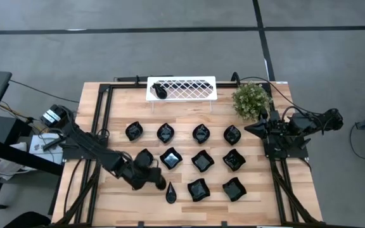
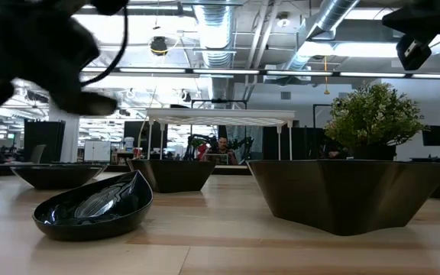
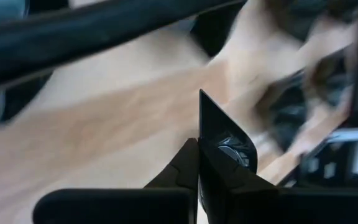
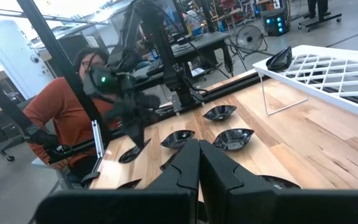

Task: Pick & Place Mini shaped plates
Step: Stack the left black drop shaped plate on top of the black drop shaped plates on the shelf

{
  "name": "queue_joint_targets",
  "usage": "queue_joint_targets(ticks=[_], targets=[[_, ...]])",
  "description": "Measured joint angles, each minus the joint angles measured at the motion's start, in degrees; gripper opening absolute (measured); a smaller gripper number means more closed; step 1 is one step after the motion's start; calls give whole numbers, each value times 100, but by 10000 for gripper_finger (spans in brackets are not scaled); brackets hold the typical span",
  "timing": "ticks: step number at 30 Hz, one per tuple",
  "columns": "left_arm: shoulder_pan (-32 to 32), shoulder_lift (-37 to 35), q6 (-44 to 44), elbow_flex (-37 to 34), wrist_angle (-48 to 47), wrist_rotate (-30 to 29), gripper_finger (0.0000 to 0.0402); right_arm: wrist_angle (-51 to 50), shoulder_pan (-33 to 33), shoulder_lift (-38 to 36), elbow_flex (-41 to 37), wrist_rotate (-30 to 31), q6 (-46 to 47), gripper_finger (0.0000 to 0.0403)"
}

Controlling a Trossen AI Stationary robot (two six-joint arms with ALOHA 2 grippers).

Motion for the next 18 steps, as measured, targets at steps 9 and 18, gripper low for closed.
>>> queue_joint_targets(ticks=[9, 18], targets=[[1277, -799, 1745, 0, -1, -241, 4, 1, 0, 0, 0, -1, 0, 0], [2814, -1570, 3379, 2, 28, -591, 3, 2, -2, 0, 0, -1, 0, 0]])
